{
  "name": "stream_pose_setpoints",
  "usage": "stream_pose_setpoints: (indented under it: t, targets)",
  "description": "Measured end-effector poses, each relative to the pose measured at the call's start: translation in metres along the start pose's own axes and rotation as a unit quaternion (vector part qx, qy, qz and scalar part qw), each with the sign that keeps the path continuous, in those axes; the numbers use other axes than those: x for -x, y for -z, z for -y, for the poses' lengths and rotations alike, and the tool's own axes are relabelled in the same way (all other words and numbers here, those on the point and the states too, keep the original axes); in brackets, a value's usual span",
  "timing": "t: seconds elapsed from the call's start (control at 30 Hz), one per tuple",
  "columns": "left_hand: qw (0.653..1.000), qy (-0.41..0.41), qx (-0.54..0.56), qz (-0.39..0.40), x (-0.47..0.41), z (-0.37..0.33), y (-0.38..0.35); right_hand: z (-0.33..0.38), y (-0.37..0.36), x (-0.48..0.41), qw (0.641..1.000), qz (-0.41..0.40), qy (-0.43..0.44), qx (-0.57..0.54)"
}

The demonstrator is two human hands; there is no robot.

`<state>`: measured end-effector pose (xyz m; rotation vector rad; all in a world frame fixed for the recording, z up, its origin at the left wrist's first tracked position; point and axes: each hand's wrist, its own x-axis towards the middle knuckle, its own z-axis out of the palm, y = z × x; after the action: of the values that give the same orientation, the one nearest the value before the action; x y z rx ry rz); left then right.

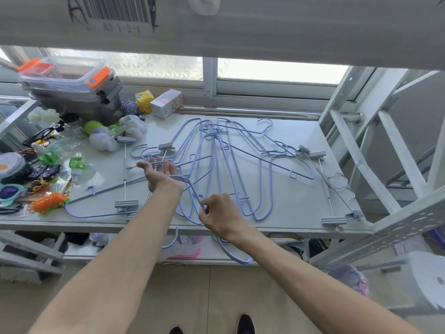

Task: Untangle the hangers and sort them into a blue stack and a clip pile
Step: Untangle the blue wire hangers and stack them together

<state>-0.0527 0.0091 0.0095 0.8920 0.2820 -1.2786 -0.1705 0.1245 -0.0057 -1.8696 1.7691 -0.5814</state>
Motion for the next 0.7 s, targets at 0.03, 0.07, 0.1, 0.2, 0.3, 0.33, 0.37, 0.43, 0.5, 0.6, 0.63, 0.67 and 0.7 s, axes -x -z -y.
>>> stream_pose_setpoints:
  t: [0.03, 0.07, 0.1, 0.2, 0.3, 0.33, 0.37, 0.43, 0.5, 0.6, 0.63, 0.67, 0.7]
  targets:
    - [1.0, 0.0, -0.002, -0.008, -0.003, 0.0, 0.001, -0.001, 0.001, 0.0, 1.0, 0.002, 0.004, -0.011]
    - [1.0, 0.001, -0.003, -0.018, -0.006, -0.001, 0.002, -0.002, 0.002, 0.001, 1.0, 0.004, 0.009, -0.025]
    - [1.0, 0.001, -0.001, -0.028, -0.007, -0.002, 0.004, -0.003, 0.002, 0.001, 0.999, 0.006, 0.015, -0.038]
    - [0.998, 0.009, 0.026, -0.048, -0.011, -0.003, 0.01, -0.006, -0.001, 0.003, 0.997, 0.015, 0.031, -0.063]
    - [0.997, 0.02, 0.054, -0.056, -0.013, -0.004, 0.016, -0.011, 0.0, 0.004, 0.995, 0.046, 0.028, -0.082]
    - [0.997, 0.021, 0.056, -0.056, -0.014, -0.005, 0.017, -0.013, 0.001, 0.005, 0.993, 0.06, 0.018, -0.1]
    - [0.997, 0.02, 0.054, -0.056, -0.015, -0.005, 0.019, -0.013, 0.003, 0.007, 0.99, 0.069, 0.002, -0.123]
    - [0.997, 0.017, 0.051, -0.05, -0.02, -0.007, 0.022, -0.016, 0.01, 0.01, 0.984, 0.058, -0.037, -0.165]
    - [0.998, 0.019, 0.049, -0.039, -0.024, -0.011, 0.025, -0.022, 0.02, 0.007, 0.98, 0.018, -0.07, -0.187]
    - [0.998, 0.02, 0.053, -0.032, -0.027, -0.015, 0.028, -0.038, 0.042, -0.007, 0.972, -0.051, -0.106, -0.203]
    - [0.998, 0.02, 0.056, -0.032, -0.027, -0.016, 0.028, -0.046, 0.051, -0.012, 0.969, -0.072, -0.116, -0.207]
    - [0.997, 0.022, 0.062, -0.031, -0.027, -0.017, 0.028, -0.054, 0.059, -0.018, 0.967, -0.09, -0.126, -0.203]
    - [0.997, 0.024, 0.068, -0.029, -0.027, -0.018, 0.028, -0.064, 0.066, -0.025, 0.967, -0.103, -0.134, -0.191]
